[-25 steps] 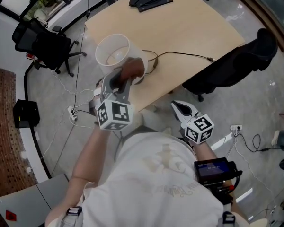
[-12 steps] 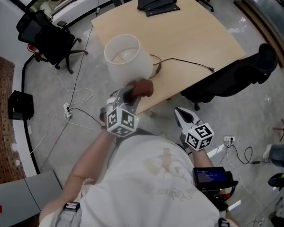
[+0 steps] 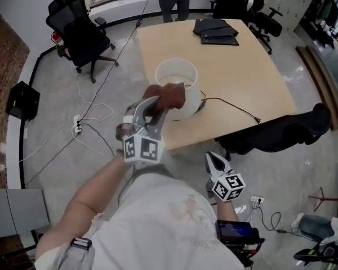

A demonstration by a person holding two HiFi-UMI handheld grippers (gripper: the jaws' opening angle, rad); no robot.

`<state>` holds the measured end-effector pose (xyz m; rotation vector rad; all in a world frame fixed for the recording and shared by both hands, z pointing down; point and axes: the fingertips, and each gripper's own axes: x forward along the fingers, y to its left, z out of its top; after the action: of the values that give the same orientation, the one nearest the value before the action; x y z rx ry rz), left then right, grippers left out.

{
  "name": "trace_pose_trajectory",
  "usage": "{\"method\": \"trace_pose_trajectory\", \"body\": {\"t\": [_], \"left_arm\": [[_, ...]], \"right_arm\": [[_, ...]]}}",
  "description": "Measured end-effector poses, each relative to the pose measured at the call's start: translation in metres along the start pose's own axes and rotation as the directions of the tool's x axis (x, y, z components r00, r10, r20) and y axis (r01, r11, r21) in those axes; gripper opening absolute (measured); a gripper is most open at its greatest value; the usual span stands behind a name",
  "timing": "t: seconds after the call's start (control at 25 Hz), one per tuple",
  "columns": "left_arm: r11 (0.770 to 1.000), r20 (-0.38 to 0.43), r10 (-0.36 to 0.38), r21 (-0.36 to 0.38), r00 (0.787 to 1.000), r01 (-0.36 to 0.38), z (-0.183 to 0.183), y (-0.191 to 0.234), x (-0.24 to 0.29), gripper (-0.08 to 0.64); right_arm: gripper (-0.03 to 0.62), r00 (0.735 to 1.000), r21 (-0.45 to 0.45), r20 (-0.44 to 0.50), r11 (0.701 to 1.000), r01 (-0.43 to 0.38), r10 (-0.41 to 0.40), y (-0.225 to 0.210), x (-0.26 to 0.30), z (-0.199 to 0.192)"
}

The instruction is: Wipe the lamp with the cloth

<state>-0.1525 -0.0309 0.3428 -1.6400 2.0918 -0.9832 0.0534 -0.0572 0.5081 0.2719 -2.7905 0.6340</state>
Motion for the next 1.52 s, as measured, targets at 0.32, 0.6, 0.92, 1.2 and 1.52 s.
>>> {"method": "trace_pose_trajectory", "body": {"t": [0.32, 0.6, 0.92, 1.2, 1.52], "left_arm": [[0.939, -0.087, -0.329, 0.078, 0.941, 0.335, -0.079, -0.094, -0.009, 0.104], [0.904, 0.041, -0.425, -0.034, 0.904, 0.426, -0.083, -0.082, -0.036, 0.104], [0.953, 0.296, -0.094, -0.249, 0.95, 0.172, -0.022, 0.067, -0.043, 0.104], [0.883, 0.208, -0.116, -0.425, 0.971, 0.197, -0.057, 0.052, -0.004, 0.104], [0.794, 0.13, -0.232, -0.547, 0.964, 0.265, -0.128, 0.014, 0.024, 0.104]], "right_arm": [[0.012, 0.998, 0.004, 0.016, 0.998, 0.056, -0.056, 0.018, 0.019, 0.005], [0.012, 0.995, 0.012, 0.0, 0.995, 0.095, -0.095, 0.041, 0.045, 0.004], [0.012, 0.996, 0.051, 0.025, 0.995, 0.085, -0.086, 0.069, 0.086, 0.009], [0.012, 0.997, 0.038, 0.037, 0.997, 0.072, -0.073, 0.079, 0.089, 0.015], [0.012, 0.993, 0.009, 0.024, 0.994, 0.113, -0.113, 0.055, 0.098, 0.024]]}}
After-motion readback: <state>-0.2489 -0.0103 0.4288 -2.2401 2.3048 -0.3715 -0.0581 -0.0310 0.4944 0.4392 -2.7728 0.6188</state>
